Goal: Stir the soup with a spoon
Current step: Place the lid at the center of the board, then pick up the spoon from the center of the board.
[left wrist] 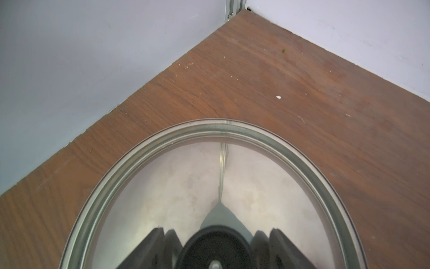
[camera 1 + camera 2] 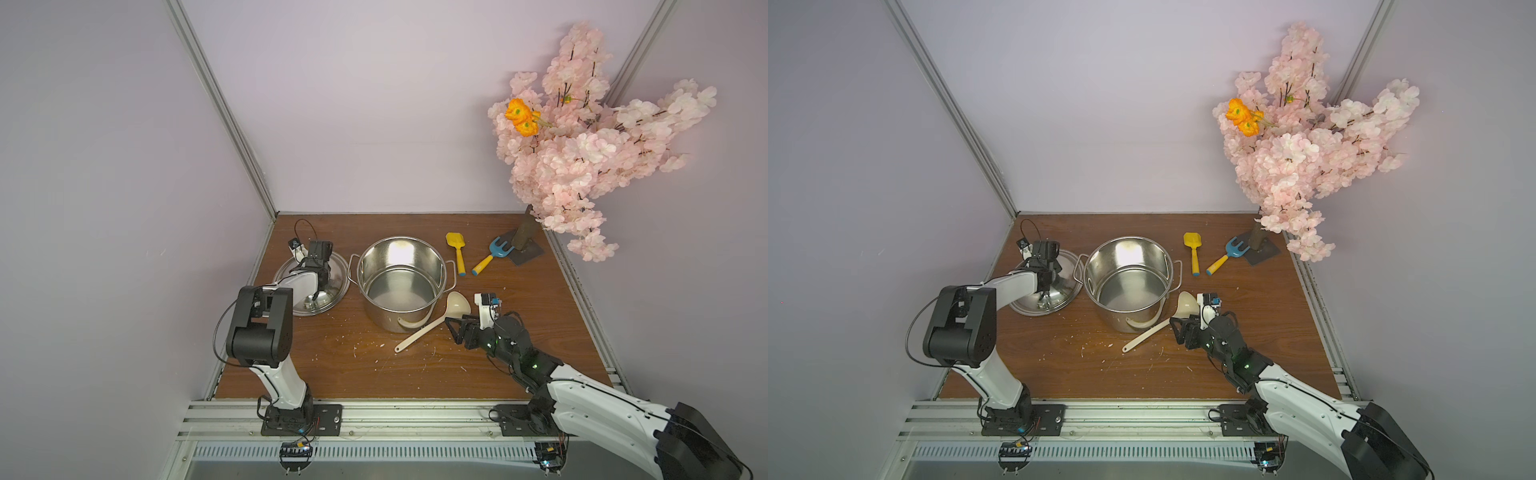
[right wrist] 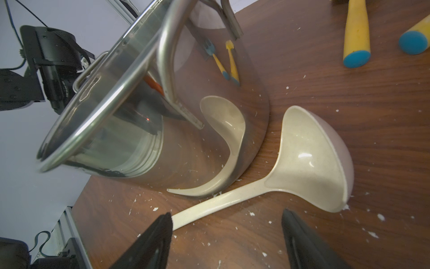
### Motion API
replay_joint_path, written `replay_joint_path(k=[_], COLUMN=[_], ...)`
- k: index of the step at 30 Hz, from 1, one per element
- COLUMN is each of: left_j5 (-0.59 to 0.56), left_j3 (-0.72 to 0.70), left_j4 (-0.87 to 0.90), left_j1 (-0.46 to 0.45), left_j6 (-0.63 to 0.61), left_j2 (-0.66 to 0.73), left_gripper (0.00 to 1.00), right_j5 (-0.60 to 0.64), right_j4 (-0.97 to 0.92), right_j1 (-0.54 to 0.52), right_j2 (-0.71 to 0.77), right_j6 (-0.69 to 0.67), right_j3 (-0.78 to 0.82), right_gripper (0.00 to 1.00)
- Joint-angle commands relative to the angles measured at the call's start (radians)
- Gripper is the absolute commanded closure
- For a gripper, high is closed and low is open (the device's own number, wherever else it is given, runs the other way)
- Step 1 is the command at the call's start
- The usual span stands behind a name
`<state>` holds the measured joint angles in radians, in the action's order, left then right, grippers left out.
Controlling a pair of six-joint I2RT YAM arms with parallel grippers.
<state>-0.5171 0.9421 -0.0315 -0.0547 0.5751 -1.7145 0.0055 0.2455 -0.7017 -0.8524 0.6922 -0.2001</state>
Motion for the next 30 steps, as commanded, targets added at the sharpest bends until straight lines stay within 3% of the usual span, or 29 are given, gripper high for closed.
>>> replay_joint_path(k=[1,7,14,23,27,30], left_j5=[0.035,0.108,0.207,0.253,0.346,0.402], left_j3=[-0.044,-0.116,-0.274,-0.471,-0.541,-0.589], left_j4=[0.027,0.102,0.128,0.269,0.314,0.311], left_j1=[-0.008,-0.084,-0.217,-0.382,-0.401,-0.449], left_j6=[0.041,0.09,0.129,0.202,0.214,0.243], left_j2=[0.097,0.291,0.545,0.845,0.965,0.978], left_gripper=[0.21,0.18,0.22,0.31,0.39,0.45], right_j5=[0.038,0.043,0.042,0.025,0.009,-0.003], right_j4=[-0.014,-0.011,-0.004,0.036,0.076,0.114], right_j1=[-0.01,-0.011,-0.01,-0.01,-0.013,-0.014], right_j2=[0.002,-0.013,-0.036,-0.093,-0.138,-0.168], right_j6=[0.028,0.04,0.045,0.066,0.071,0.085], right_j3=[0.014,0.013,0.005,0.016,0.013,0.014], right_gripper=[0.22,0.22,0.24,0.25,0.25,0.26])
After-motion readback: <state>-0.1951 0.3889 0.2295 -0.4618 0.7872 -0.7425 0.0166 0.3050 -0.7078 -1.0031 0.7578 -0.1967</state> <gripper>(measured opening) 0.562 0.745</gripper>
